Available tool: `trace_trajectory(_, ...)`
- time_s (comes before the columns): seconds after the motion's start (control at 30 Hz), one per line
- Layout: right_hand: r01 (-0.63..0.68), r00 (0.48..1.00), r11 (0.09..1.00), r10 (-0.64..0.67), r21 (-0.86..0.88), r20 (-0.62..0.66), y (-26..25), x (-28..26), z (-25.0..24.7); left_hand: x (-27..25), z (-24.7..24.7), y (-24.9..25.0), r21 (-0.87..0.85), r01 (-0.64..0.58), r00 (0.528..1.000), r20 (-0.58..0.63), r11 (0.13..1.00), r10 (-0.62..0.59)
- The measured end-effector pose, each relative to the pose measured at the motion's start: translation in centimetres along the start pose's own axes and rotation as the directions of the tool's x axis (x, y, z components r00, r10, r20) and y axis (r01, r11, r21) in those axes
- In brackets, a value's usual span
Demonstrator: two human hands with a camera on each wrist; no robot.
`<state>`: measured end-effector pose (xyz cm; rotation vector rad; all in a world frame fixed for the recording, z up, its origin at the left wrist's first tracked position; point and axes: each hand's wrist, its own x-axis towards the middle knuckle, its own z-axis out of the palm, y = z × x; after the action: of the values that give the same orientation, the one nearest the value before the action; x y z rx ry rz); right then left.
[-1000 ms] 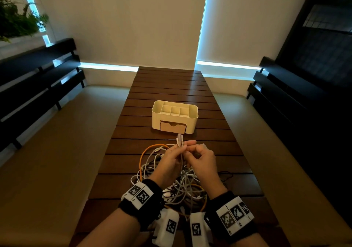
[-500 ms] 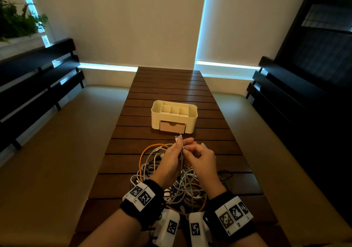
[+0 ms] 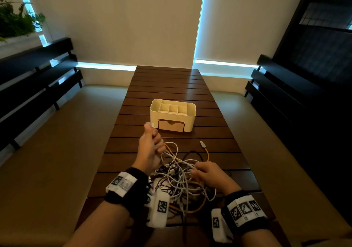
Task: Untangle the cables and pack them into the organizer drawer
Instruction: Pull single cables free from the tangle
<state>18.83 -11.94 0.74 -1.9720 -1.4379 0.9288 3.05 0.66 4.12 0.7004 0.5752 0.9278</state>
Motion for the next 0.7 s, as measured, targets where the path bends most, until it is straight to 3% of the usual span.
trace_trajectory(0.07, -0.044, 0.998, 0.999, 0.043, -0.015, -0.055, 1.0, -0.2, -0.6, 0.2, -0.7, 0.8, 0.152, -0.018, 0.999, 0.048, 0.988, 0.011)
trace_trajectory(0.1, -0.030, 0.993, 0.999, 0.027, -0.024, -0.111, 1.0, -0.1, -0.7, 0.1, -0.9, 0.6, 0.329, -0.047, 0.996, 0.085, 0.943, 0.020)
trace_trajectory(0.17, 0.041, 0.977, 0.999, -0.046, -0.031, -0.207, 0.3, 0.2, -0.7, -0.2, -1.0, -0.7, 0.664, -0.170, 0.979, 0.198, 0.728, 0.048)
trace_trajectory(0.2, 0.089, 0.968, 0.995, -0.097, -0.046, -0.230, -0.4, 0.4, -0.6, -0.4, -1.0, -1.4, 0.731, -0.212, 0.967, 0.252, 0.649, 0.032)
trace_trajectory(0.33, 0.217, 0.939, 0.974, -0.227, -0.066, -0.257, -2.6, 0.8, -0.4, -1.3, -0.6, -2.9, 0.794, -0.212, 0.911, 0.372, 0.570, -0.179)
trace_trajectory(0.43, 0.243, 0.921, 0.970, -0.224, 0.019, -0.318, -3.3, 0.7, -0.6, -1.9, 0.7, -2.3, 0.831, -0.293, 0.914, 0.389, 0.473, -0.116)
trace_trajectory(0.57, 0.281, 0.920, 0.948, -0.221, 0.151, -0.322, -3.4, 0.5, -0.1, -1.7, 0.6, -1.4, 0.802, -0.287, 0.931, 0.362, 0.524, -0.045)
trace_trajectory(0.7, 0.149, 0.974, 0.978, -0.119, 0.147, -0.193, -1.5, 1.0, 0.1, -1.8, 0.1, -1.1, 0.640, -0.252, 0.966, 0.211, 0.726, 0.149)
